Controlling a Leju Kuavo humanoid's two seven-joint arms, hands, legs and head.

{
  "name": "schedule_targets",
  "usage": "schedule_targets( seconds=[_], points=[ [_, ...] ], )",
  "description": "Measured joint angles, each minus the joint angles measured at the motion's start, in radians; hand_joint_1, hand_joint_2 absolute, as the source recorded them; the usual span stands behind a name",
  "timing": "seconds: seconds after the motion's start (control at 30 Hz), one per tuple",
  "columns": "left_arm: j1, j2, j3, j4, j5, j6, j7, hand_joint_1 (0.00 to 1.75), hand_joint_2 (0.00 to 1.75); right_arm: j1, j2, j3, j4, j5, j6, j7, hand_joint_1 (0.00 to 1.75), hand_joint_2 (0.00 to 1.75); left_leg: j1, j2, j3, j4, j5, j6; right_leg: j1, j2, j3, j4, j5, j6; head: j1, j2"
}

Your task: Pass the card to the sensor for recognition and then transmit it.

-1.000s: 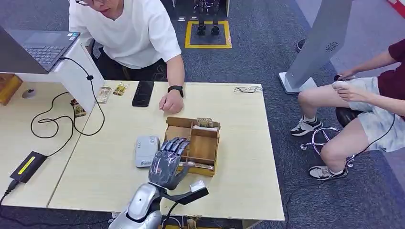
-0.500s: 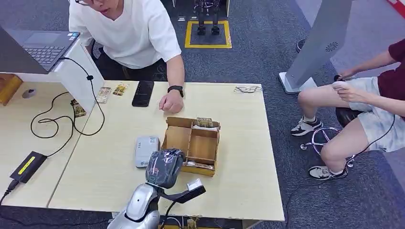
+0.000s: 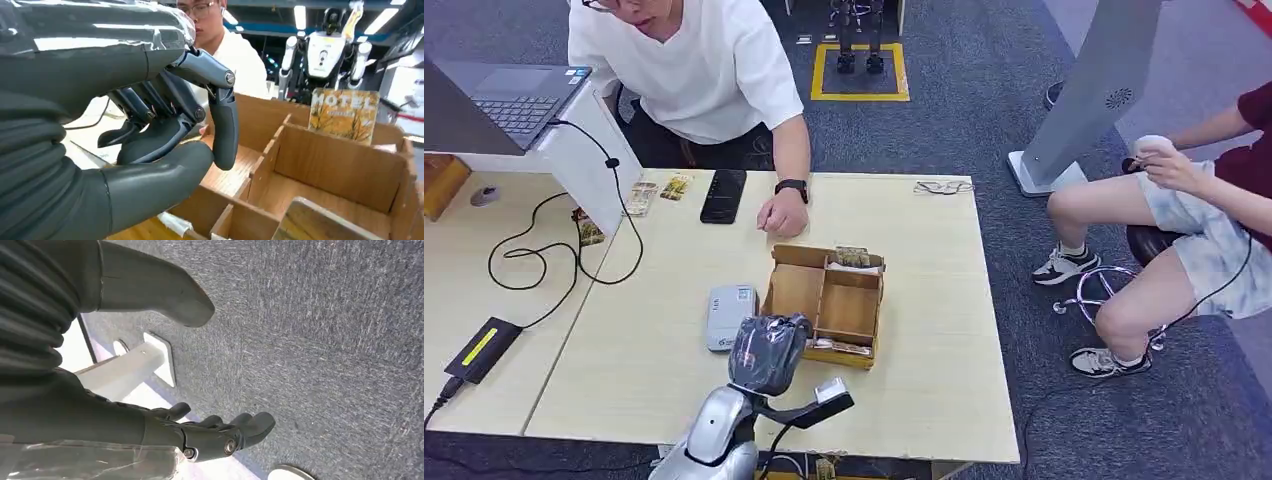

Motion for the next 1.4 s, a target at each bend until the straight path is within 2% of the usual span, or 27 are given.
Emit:
schedule_targets(
  seconds=[0.17, 0.3, 0.47, 0.93, 0.97, 1.0, 1.23, 1.4],
  points=[
    [-0.001, -0.001, 0.008, -0.006, 0.016, 0.027, -0.027, 1.75, 1.75, 0.0, 0.0, 0.001, 0.001, 0.0, -0.001, -0.005, 0.0, 1.75, 0.0, 0.0, 0.0, 0.0, 0.0, 0.0, 0.0, 0.0, 0.0, 0.0, 0.0, 0.0, 0.0, 0.0],
    [-0.005, -0.001, 0.012, -0.057, 0.058, 0.051, -0.092, 1.75, 1.75, -0.001, -0.003, 0.004, 0.007, 0.0, -0.005, -0.012, 0.0, 1.75, 0.0, 0.0, 0.0, 0.0, 0.0, 0.0, 0.0, 0.0, 0.0, 0.0, 0.0, 0.0, 0.0, 0.0],
    [-0.031, -0.001, 0.024, -0.148, 0.106, 0.052, -0.163, 1.75, 1.75, -0.003, -0.006, 0.013, 0.013, 0.0, -0.006, -0.016, 0.0, 1.75, 0.0, 0.0, 0.0, 0.0, 0.0, 0.0, 0.0, 0.0, 0.0, 0.0, 0.0, 0.0, 0.0, 0.0],
    [-0.066, -0.001, 0.032, -0.235, 0.138, 0.053, -0.186, 1.75, 1.75, -0.01, -0.007, 0.024, 0.019, 0.0, -0.006, -0.019, 0.0, 1.75, 0.0, 0.0, 0.0, 0.0, 0.0, 0.0, 0.0, 0.0, 0.0, 0.0, 0.0, 0.0, 0.0, 0.0],
    [-0.069, -0.001, 0.032, -0.235, 0.139, 0.053, -0.186, 1.54, 1.75, -0.01, -0.007, 0.024, 0.019, 0.0, -0.006, -0.019, 0.0, 1.75, 0.0, 0.0, 0.0, 0.0, 0.0, 0.0, 0.0, 0.0, 0.0, 0.0, 0.0, 0.0, 0.0, 0.0],
    [-0.071, -0.001, 0.032, -0.237, 0.14, 0.052, -0.185, 0.0, 1.75, -0.011, -0.007, 0.024, 0.019, 0.0, -0.005, -0.019, 0.0, 1.75, 0.0, 0.0, 0.0, 0.0, 0.0, 0.0, 0.0, 0.0, 0.0, 0.0, 0.0, 0.0, 0.0, 0.0],
    [-0.076, 0.002, 0.031, -0.236, 0.152, 0.042, -0.142, 0.0, 1.75, -0.015, -0.009, 0.024, 0.023, -0.003, -0.003, -0.012, 0.0, 1.75, 0.0, 0.0, 0.0, 0.0, 0.0, 0.0, 0.0, 0.0, 0.0, 0.0, 0.0, 0.0, 0.0, 0.0],
    [-0.076, 0.009, 0.029, -0.232, 0.146, 0.033, -0.144, 0.0, 1.75, -0.015, -0.01, 0.024, 0.023, -0.003, -0.003, -0.012, 0.0, 1.75, 0.0, 0.0, 0.0, 0.0, 0.0, 0.0, 0.0, 0.0, 0.0, 0.0, 0.0, 0.0, 0.0, 0.0]
  ],
)
